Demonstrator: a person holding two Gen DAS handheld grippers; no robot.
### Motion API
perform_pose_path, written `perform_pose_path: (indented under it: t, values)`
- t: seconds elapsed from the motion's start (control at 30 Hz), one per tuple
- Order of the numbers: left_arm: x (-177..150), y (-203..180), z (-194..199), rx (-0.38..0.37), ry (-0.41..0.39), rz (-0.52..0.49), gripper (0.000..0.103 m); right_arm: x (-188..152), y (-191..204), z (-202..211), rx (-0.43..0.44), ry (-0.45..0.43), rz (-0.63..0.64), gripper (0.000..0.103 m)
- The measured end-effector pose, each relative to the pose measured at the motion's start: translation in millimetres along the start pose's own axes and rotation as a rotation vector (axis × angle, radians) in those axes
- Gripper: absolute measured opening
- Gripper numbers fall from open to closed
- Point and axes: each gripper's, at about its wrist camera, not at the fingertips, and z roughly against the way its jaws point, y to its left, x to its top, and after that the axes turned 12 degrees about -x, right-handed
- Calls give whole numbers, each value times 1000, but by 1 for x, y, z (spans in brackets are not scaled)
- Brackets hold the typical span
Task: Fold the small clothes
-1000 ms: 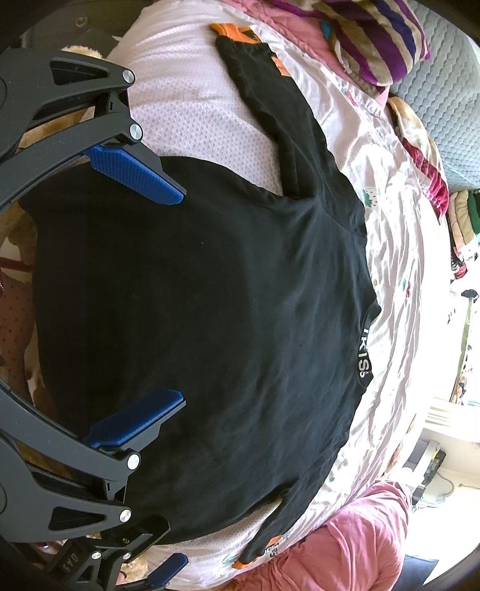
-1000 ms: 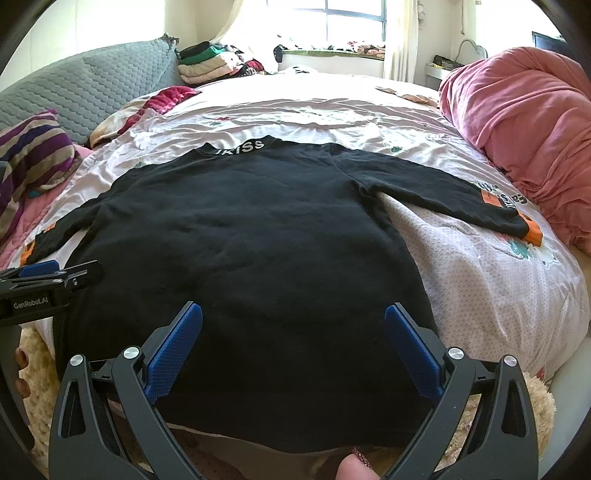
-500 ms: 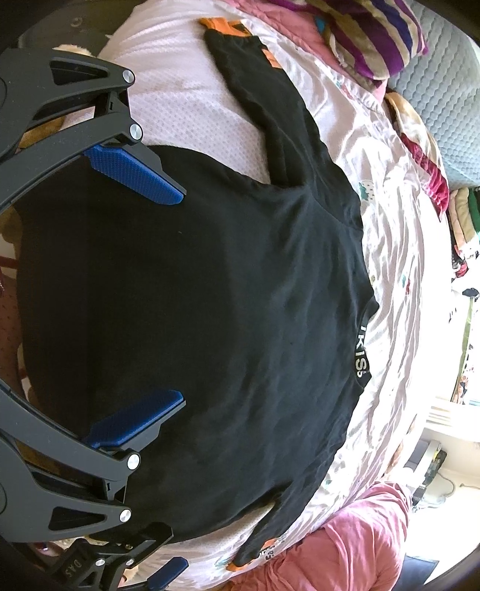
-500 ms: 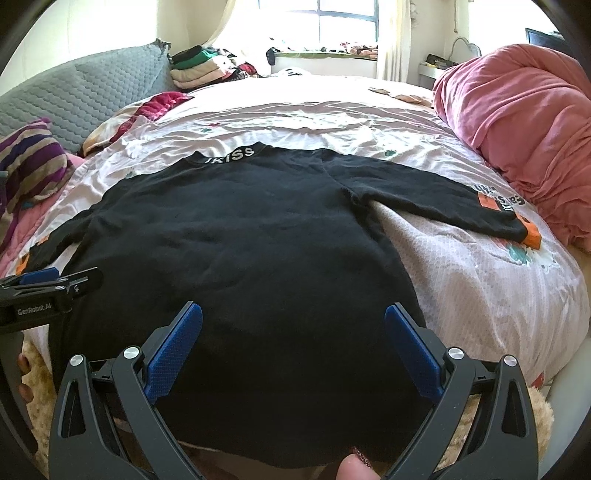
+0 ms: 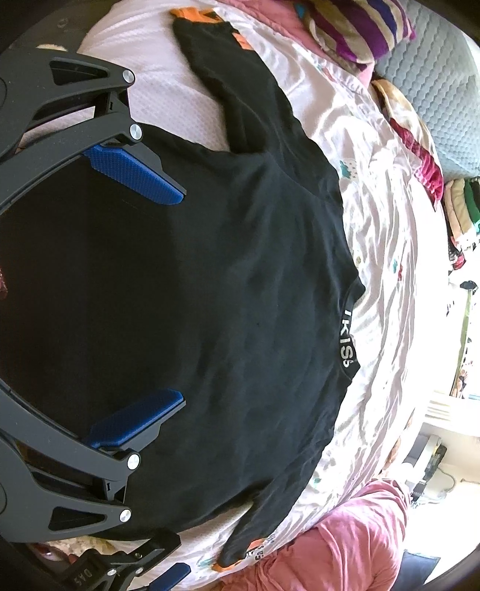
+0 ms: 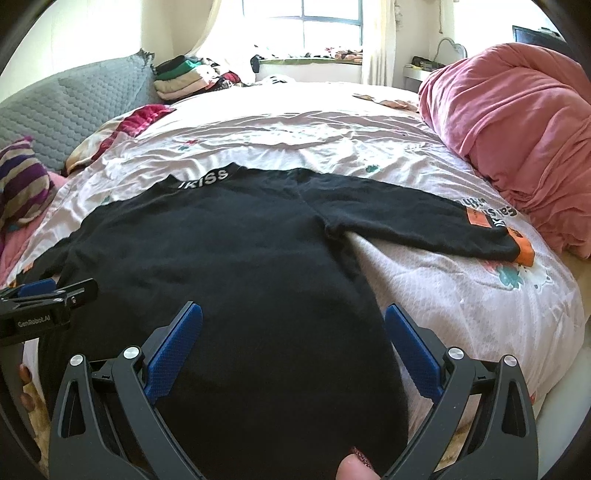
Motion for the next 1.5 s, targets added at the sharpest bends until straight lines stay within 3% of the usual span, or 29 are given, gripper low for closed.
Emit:
perform_pose_path:
  t: [0.63,1.23,1.5]
  values:
    - [33,-11,-40,-36,40,10,95,24,-57,-52,-113,61,-136,99]
    - [70,-28,-91,-67,96,-15,95,42,-153,-115,-233,173,-385,98]
    - [86,-32,-110,-57,99,-15,95,37,-199,-144,-239,224,-553,98]
